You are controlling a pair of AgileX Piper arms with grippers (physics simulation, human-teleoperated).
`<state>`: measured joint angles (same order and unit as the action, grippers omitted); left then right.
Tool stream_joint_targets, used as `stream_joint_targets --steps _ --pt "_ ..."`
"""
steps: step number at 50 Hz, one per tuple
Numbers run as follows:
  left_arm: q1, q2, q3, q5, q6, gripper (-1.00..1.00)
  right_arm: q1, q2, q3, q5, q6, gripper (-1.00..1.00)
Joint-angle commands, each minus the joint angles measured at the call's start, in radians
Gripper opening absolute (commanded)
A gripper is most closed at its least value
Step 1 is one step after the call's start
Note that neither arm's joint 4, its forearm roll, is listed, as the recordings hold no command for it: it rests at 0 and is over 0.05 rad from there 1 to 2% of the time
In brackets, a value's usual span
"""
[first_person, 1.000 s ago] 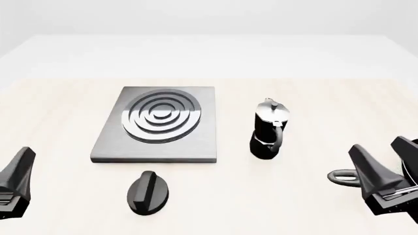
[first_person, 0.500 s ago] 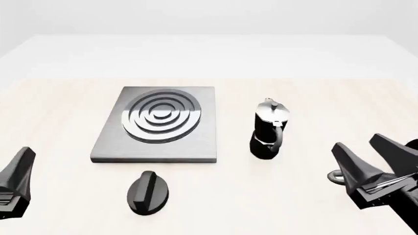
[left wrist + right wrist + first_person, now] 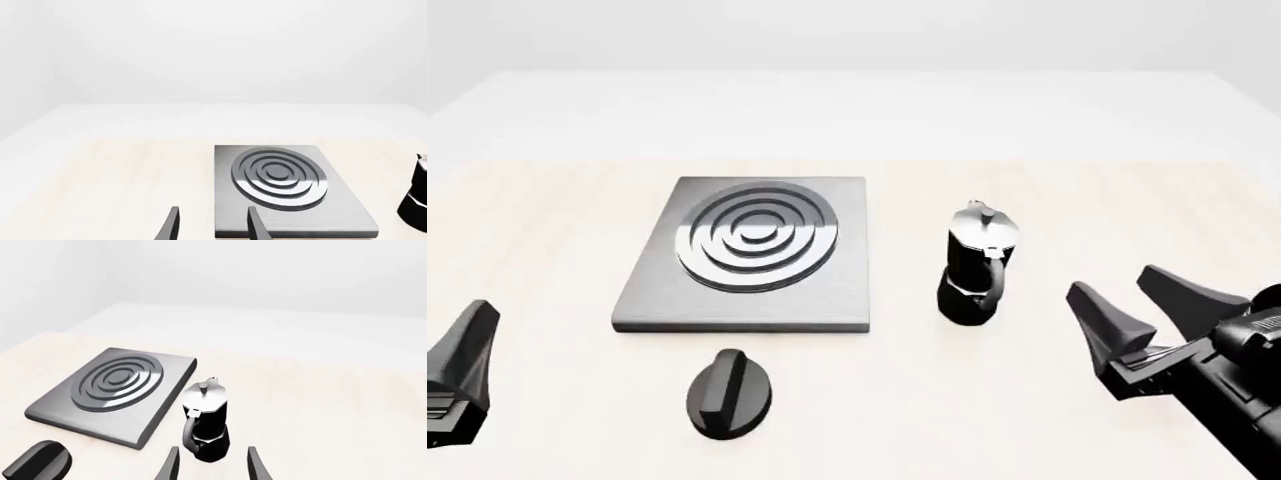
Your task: Put the moka pot on the stove.
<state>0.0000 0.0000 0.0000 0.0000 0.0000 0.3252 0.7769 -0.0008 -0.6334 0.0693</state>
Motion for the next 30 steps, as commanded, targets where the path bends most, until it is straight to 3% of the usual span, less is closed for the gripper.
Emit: stream_joint_targets --steps 1,30 --pt "0.0 0.0 0.0 0.0 0.0 1.0 0.003 0.147 0.0 -0.127 0.012 1.0" --pt "0.0 0.0 0.0 0.0 0.0 1.0 0.026 0.525 0.0 -0.46 0.033 1.0"
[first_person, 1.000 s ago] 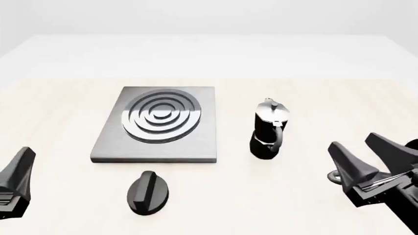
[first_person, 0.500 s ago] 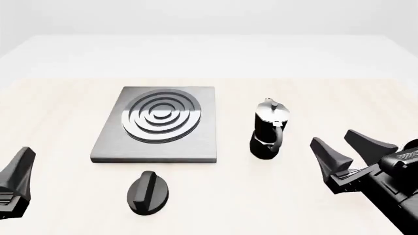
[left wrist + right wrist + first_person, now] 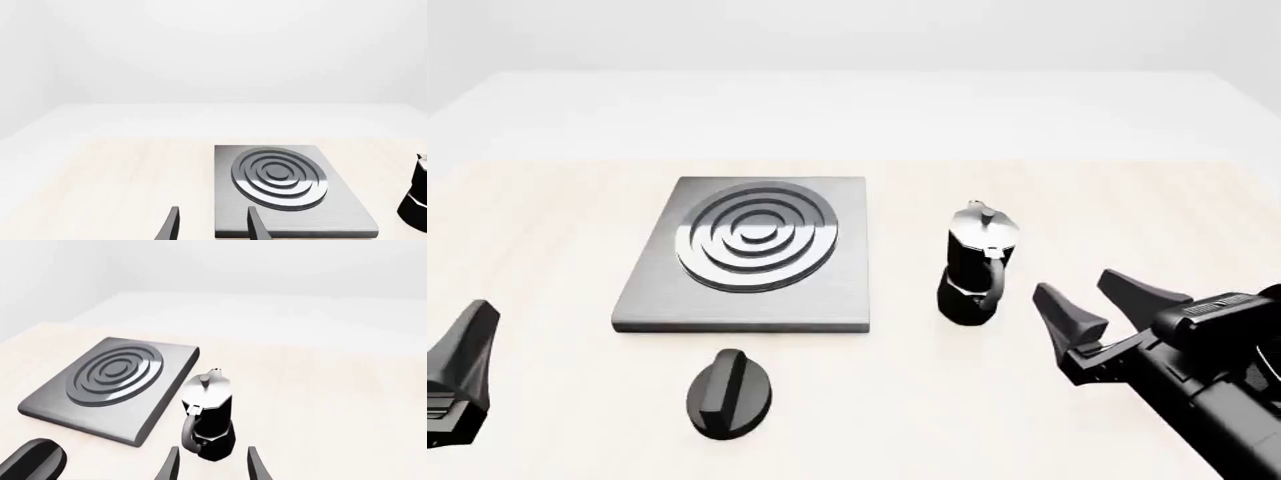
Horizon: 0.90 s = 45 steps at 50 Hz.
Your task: Put the moka pot on the stove.
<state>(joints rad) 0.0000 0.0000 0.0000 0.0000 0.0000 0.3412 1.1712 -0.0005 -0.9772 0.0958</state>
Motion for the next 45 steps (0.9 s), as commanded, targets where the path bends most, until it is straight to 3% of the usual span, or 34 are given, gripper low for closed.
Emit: stream_joint_targets --steps 1,16,45 --pt "0.0 0.0 0.0 0.0 0.0 1.0 0.011 0.138 0.0 -0.122 0.008 1.0" --pt "0.0 0.0 0.0 0.0 0.0 1.0 0.032 0.253 -0.019 -0.203 0.021 1.0" --pt "0.0 0.0 0.0 0.0 0.0 1.0 0.05 0.348 -0.091 -0.216 0.03 1.0"
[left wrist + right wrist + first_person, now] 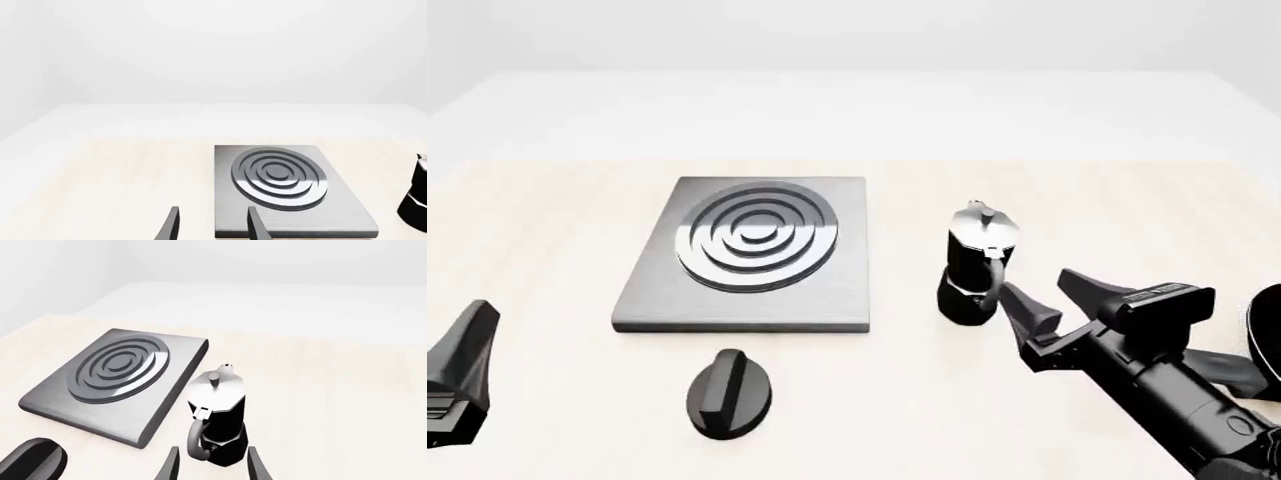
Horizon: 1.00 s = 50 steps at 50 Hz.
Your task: Put the moka pot on the stove.
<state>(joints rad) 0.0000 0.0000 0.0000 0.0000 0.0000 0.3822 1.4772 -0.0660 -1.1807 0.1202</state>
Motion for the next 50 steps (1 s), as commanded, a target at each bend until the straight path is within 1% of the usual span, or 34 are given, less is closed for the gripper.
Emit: stream_joint_targets --steps 1,34,39,50 --pt "0.0 0.0 0.0 0.0 0.0 1.0 0.01 0.046 -0.027 -0.013 0.006 1.0" --pt "0.0 0.0 0.0 0.0 0.0 1.0 0.035 0.124 -0.084 -0.024 0.018 1.0" --pt "0.0 0.0 0.0 0.0 0.0 1.0 0.034 0.149 -0.09 -0.037 0.027 1.0" --pt "0.0 0.0 0.0 0.0 0.0 1.0 0.036 0.176 -0.106 -0.035 0.032 1.0"
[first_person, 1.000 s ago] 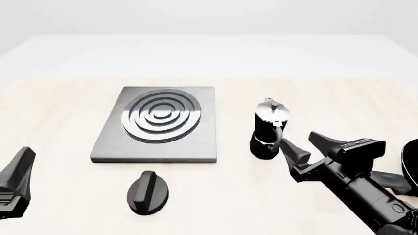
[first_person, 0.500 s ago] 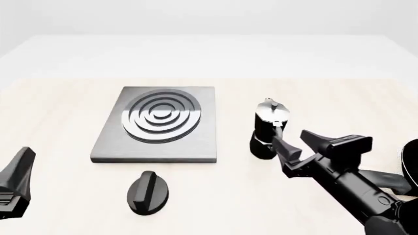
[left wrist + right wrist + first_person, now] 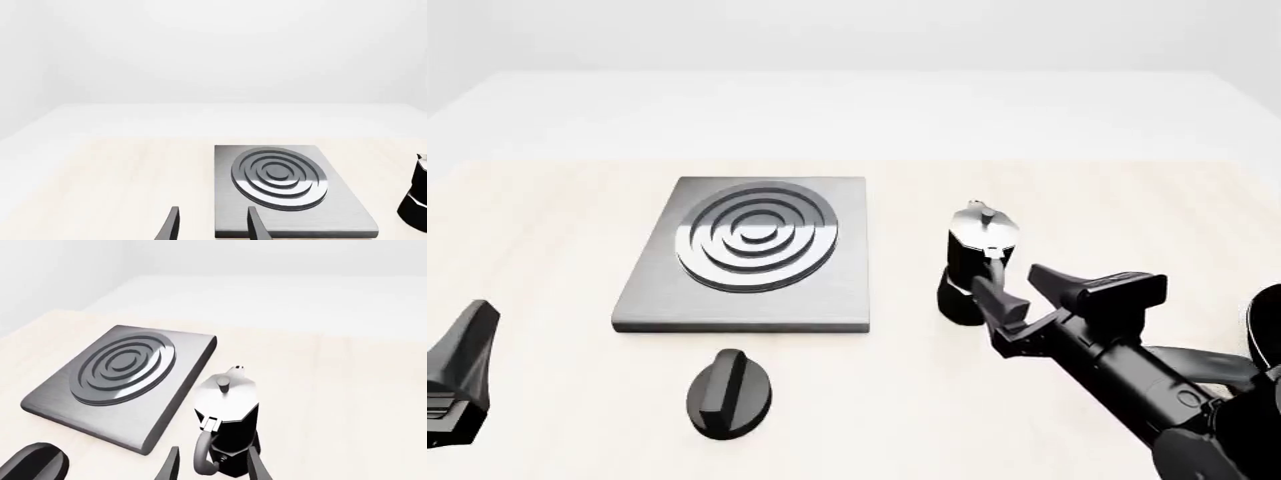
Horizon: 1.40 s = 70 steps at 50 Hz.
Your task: Put the moka pot on the stove.
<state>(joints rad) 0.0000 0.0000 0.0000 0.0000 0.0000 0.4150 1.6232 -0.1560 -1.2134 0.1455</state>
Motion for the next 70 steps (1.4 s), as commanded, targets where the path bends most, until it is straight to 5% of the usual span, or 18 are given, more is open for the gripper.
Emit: stream_joint_targets --steps 1,29,30,70 --pt "0.0 0.0 0.0 0.0 0.0 1.0 0.004 0.035 -0.018 -0.003 0.007 1.0" --pt "0.0 0.0 0.0 0.0 0.0 1.0 0.022 0.106 -0.053 -0.005 0.016 1.0" --pt "0.0 0.0 0.0 0.0 0.0 1.0 0.022 0.112 -0.056 -0.005 0.016 -1.0" --pt "0.0 0.0 0.0 0.0 0.0 1.0 0.011 -0.09 -0.004 0.053 -0.026 -1.0"
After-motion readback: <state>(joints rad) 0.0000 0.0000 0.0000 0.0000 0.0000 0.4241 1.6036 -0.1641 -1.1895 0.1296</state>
